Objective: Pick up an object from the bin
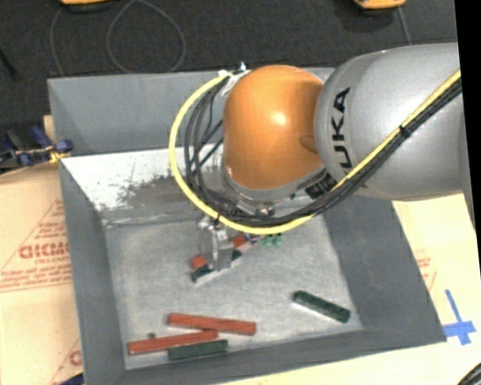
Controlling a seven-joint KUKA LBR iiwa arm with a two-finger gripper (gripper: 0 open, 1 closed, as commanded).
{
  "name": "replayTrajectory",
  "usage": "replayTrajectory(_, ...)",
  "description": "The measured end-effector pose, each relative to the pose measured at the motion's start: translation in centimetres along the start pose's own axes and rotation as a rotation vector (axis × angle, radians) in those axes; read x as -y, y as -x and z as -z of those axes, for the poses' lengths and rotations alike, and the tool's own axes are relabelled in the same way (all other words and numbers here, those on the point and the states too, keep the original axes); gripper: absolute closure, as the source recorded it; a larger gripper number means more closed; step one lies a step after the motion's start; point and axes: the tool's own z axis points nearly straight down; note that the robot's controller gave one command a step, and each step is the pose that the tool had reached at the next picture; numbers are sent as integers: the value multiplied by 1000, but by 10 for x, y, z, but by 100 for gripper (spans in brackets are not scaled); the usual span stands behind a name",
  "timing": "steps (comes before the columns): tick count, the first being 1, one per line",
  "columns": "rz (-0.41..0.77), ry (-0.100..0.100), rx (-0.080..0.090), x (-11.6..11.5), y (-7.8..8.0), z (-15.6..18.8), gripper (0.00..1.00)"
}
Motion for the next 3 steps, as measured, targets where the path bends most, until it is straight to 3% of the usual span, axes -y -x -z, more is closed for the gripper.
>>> replayTrajectory(1, 185, 1, -15, -23, -65, -69, 100)
replayTrajectory(2, 182, 4, -10, -24, -64, -67, 0)
replayTrajectory(3, 175, 4, 18, -62, -64, -151, 0)
